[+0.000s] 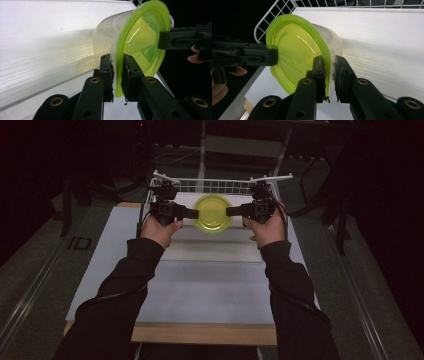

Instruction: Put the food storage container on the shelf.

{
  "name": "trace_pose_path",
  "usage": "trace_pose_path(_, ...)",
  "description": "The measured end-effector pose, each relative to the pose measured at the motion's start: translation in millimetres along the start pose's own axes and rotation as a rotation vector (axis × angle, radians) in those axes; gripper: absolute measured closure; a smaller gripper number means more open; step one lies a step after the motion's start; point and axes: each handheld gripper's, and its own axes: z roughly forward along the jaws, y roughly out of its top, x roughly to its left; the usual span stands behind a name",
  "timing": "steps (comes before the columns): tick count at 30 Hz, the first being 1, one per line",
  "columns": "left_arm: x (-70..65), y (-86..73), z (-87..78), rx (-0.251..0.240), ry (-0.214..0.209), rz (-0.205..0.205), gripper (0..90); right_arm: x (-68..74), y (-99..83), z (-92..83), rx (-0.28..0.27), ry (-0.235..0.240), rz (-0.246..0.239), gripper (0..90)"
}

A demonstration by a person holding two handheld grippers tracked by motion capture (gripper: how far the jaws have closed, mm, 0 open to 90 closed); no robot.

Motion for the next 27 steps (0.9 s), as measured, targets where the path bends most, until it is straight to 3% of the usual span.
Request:
trace_pose_path(2, 1.4, 1.8, 3.2, 0.002, 0.007, 0.0, 80.5, -2.3, 1.7, 3.3, 0.01, -0.005, 0.007, 79.9)
trace_pose_path(6, 9.6, 4.5, 7.0, -0.007, -0.024, -0.014, 80.6, -6.6, 3.2, 6.3, 0.01, 0.004, 0.026, 79.9)
trace_pose_path(12, 9.5, 6.9, 8.5, -0.02, -0.029, -0.013, 79.8, -9.4, 6.7, 9.1, 0.012, 0.002, 0.047, 76.1)
trace_pose_path(14, 8.4, 8.5, 9.7, -0.023, -0.026, -0.005, 73.1, -11.6, 8.0, 10.5, 0.009, 0.011, 0.06, 69.4)
trace_pose_path(24, 13.7, 15.6, 18.0, -0.054, 0.015, -0.019, 57.7, -17.8, 11.2, 17.9, -0.012, -0.005, 0.098, 60.2)
trace_pose_path(27, 13.2, 17.1, 19.2, -0.059, 0.047, 0.006, 50.2, -19.6, 11.8, 19.7, -0.024, 0.003, 0.1, 56.3)
